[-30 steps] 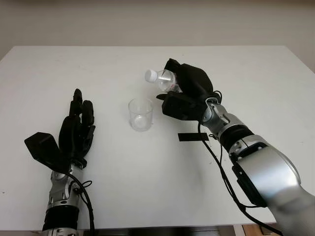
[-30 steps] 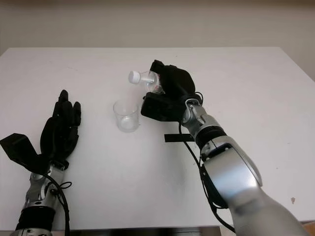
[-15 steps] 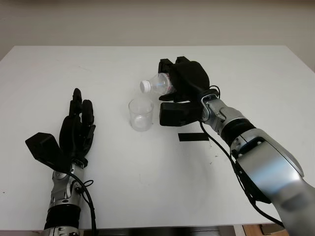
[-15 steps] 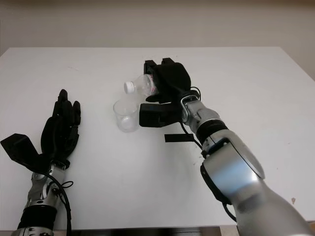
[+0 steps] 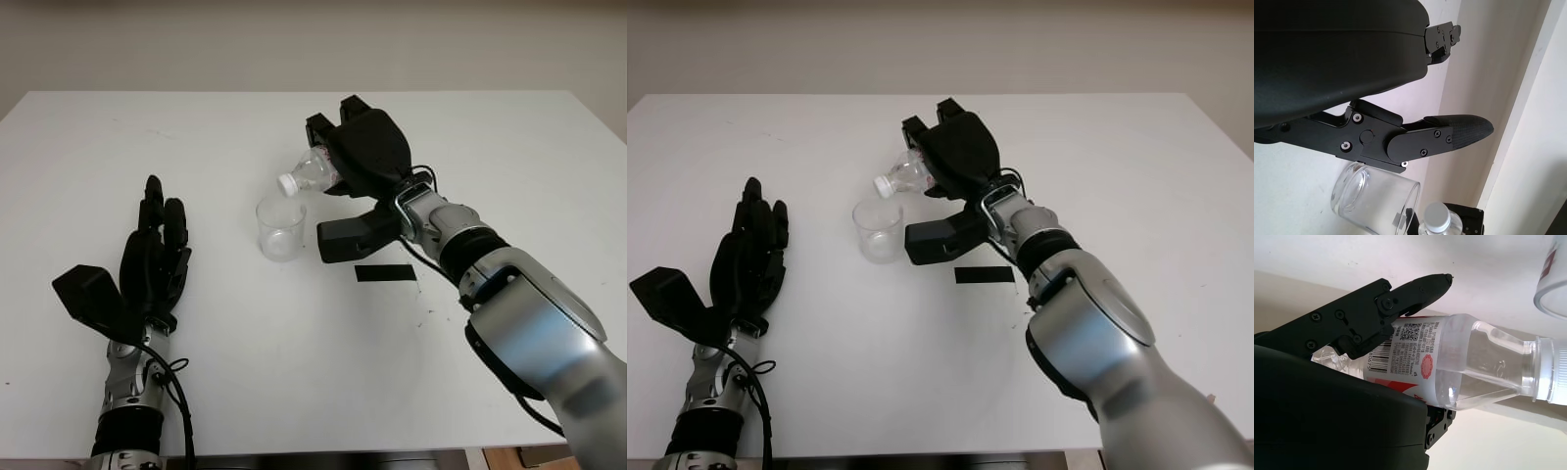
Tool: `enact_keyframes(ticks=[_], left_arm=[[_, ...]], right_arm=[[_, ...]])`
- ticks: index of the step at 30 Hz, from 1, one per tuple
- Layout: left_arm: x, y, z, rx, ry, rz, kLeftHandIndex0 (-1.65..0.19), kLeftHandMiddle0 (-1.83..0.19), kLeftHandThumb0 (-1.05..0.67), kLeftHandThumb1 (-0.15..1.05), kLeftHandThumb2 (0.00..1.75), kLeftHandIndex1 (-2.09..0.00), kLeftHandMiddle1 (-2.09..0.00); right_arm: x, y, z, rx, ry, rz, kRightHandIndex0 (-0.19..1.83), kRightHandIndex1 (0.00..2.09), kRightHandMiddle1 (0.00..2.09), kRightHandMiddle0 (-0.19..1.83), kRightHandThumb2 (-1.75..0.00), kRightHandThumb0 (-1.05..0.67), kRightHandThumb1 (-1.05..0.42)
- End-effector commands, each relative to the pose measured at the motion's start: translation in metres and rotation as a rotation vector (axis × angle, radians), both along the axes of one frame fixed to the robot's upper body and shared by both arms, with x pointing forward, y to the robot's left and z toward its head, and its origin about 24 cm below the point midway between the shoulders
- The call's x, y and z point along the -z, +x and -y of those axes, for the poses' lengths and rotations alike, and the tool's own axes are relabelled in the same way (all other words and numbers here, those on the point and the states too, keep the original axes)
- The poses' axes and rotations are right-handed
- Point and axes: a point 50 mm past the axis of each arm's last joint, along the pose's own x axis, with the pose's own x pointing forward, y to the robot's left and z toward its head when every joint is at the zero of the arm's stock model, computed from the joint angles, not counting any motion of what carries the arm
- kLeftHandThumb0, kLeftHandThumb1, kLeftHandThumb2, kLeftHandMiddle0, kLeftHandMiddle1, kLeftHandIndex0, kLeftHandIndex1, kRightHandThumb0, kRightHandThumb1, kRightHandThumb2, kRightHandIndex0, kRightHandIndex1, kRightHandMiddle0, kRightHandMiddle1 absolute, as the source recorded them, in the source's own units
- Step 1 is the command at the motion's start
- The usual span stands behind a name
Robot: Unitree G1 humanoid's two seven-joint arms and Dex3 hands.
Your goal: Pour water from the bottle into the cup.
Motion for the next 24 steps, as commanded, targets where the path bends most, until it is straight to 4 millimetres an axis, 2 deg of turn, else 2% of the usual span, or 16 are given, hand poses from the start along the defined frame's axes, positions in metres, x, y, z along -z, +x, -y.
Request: enact_keyframes(ticks=[1,6,18,24], left_arm=[[0.025,-0.012,0.004,-0.002,-0.040,-0.094,0.18,0.15,-0.69,1.05,0.53,-0.05,-0.05],[0.025,-0.012,0.005,-0.003,-0.042,-0.095,0.18,0.15,-0.69,1.05,0.53,-0.05,-0.05],[0.026,-0.012,0.004,-0.006,-0.046,-0.100,0.18,0.16,-0.68,1.05,0.54,-0.05,-0.05],[0.026,-0.011,0.004,-0.010,-0.052,-0.095,0.17,0.15,-0.67,1.05,0.54,-0.06,-0.06]], right_arm=[[-0.017,0.003,0.001,-0.003,-0.011,0.061,1.17,2.09,2.09,0.53,-0.20,-0.41,-1.05],[-0.018,0.002,-0.001,-0.029,-0.041,0.101,1.14,2.09,2.09,0.53,-0.22,-0.41,-1.05],[-0.019,-0.002,-0.010,-0.084,-0.043,0.155,1.19,2.09,2.09,0.48,-0.10,-0.43,-1.05],[-0.019,-0.002,-0.011,-0.098,-0.054,0.171,1.22,2.09,2.09,0.54,-0.16,-0.44,-1.05]])
